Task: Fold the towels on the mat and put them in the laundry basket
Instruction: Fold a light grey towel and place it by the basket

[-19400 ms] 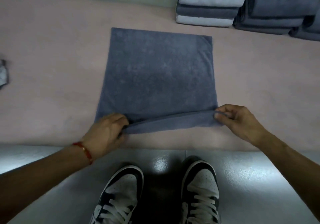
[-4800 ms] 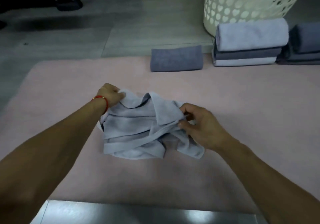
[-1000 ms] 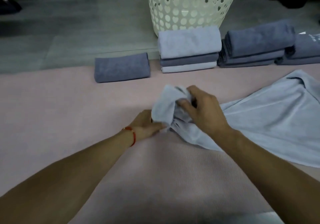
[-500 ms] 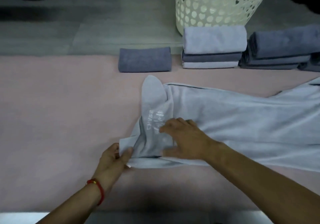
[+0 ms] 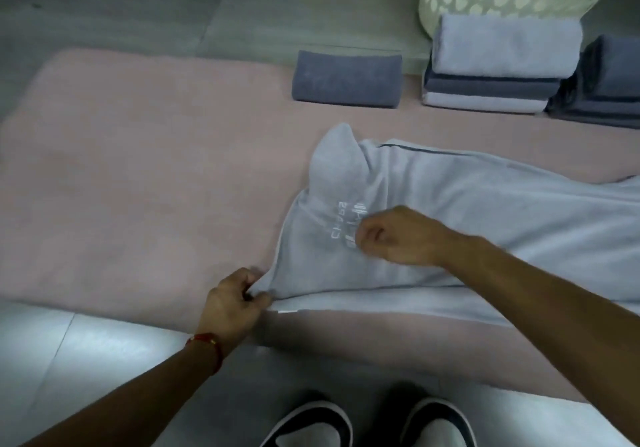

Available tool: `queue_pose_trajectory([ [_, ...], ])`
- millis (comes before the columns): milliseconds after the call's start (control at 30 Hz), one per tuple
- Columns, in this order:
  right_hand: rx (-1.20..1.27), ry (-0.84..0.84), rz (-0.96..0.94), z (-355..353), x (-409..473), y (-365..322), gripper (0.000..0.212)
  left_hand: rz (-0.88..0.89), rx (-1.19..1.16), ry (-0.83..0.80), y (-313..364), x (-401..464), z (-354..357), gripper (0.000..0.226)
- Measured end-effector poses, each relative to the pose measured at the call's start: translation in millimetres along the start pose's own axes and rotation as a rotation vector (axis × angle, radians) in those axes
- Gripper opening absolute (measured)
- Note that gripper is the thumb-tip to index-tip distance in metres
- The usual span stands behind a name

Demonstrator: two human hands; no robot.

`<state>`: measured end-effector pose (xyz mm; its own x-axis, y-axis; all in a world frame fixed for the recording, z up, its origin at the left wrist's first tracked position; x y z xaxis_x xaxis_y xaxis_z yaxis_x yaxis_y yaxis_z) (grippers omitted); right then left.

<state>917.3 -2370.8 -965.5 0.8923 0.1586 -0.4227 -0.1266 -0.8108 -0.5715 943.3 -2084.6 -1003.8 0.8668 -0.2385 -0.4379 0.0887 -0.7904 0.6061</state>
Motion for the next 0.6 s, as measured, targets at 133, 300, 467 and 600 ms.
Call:
queue_pose_trajectory([
  [133, -0.188, 0.381, 0.074, -63.2, 84.2, 1.4, 0.025, -0.066, -0.092, -0.055, -6.6, 8.6, 6.5, 0.018],
  [300, -0.277, 0.276, 0.239, -97.2, 167.2, 7.6, 0.062, -0.002, -0.158, -0.307, -0.1, 8.1, 10.1, 0.021],
  [467, -0.264, 0.257, 0.35, -100.8, 193.1, 22.1, 0.051, -0.052, -0.304, -0.295, -2.3, 6.6, 6.3, 0.022],
  [600, 0.125, 0.301, 0.22, -107.0, 196.9, 24.4, 0.026, -0.033, -0.353, -0.208, -11.1, -4.2, 8.1, 0.021],
])
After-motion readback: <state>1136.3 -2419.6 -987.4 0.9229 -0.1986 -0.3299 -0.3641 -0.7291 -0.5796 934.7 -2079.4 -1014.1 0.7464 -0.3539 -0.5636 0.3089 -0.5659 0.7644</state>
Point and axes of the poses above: each hand's wrist, its own x-axis towards the middle knuckle, its own z-axis out of the palm, y = z × x, the point moved 8 cm from there along x, towards the middle knuckle
